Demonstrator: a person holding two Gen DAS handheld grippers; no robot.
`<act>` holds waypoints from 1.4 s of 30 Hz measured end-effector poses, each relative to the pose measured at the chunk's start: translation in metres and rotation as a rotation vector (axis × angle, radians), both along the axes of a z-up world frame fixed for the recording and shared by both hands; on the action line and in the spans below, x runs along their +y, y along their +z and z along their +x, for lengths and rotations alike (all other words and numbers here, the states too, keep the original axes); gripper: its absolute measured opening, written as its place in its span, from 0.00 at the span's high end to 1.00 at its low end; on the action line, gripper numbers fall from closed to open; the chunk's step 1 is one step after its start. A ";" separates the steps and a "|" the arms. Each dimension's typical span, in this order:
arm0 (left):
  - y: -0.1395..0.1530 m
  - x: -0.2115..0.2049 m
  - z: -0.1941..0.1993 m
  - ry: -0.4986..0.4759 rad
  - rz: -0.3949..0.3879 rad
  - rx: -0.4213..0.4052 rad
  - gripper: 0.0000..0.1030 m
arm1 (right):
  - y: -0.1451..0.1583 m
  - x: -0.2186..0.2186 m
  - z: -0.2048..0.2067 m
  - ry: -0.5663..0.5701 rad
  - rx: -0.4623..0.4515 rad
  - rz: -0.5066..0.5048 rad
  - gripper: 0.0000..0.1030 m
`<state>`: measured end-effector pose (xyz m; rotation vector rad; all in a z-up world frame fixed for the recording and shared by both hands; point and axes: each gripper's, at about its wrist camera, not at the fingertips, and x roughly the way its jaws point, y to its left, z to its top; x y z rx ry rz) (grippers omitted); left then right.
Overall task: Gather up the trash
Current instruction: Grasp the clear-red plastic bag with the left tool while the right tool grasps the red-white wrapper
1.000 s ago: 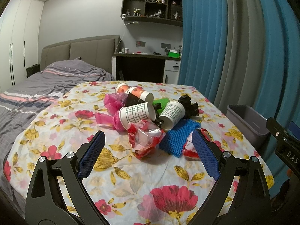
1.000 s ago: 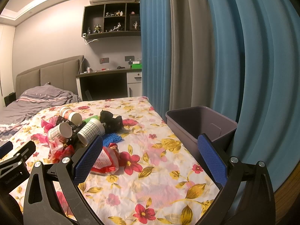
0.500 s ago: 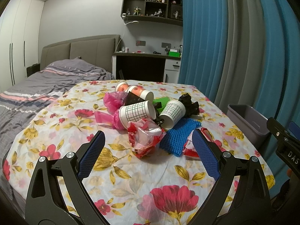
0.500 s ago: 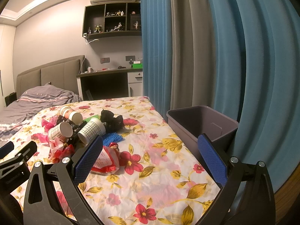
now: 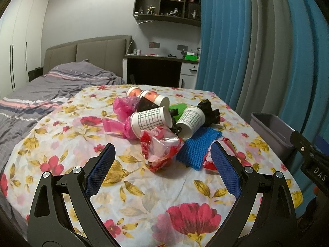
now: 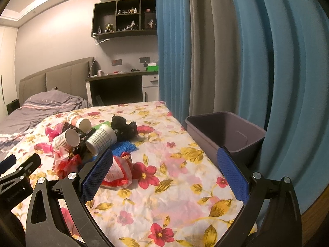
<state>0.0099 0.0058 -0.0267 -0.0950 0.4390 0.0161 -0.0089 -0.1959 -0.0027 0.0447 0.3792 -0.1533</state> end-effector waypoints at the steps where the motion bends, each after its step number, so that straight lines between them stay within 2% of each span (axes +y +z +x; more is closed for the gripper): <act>1: -0.001 0.002 0.001 0.001 -0.002 0.001 0.10 | -0.002 0.001 0.003 0.008 0.006 0.002 0.05; 8: -0.006 0.025 0.007 0.053 -0.019 0.017 0.10 | -0.019 0.025 0.023 0.111 0.055 -0.014 0.09; 14: -0.007 0.044 0.013 0.090 -0.022 0.019 0.10 | -0.036 0.048 0.054 0.193 0.134 -0.010 0.13; 19: -0.007 0.055 0.021 0.105 -0.036 0.027 0.10 | -0.045 0.059 0.076 0.223 0.196 -0.006 0.22; 26: -0.013 0.052 0.033 0.073 -0.032 0.051 0.10 | -0.063 0.070 0.102 0.258 0.313 -0.015 0.34; 28: -0.014 0.051 0.037 0.065 -0.037 0.057 0.10 | -0.067 0.069 0.108 0.272 0.349 -0.007 0.43; 38: -0.020 0.044 0.046 0.031 -0.042 0.088 0.10 | -0.074 0.071 0.112 0.300 0.388 -0.009 0.62; 40: -0.021 0.042 0.046 0.025 -0.042 0.091 0.10 | -0.075 0.071 0.112 0.308 0.389 -0.015 0.98; 42: -0.022 0.041 0.048 0.016 -0.046 0.100 0.10 | -0.079 0.069 0.113 0.302 0.407 -0.019 0.98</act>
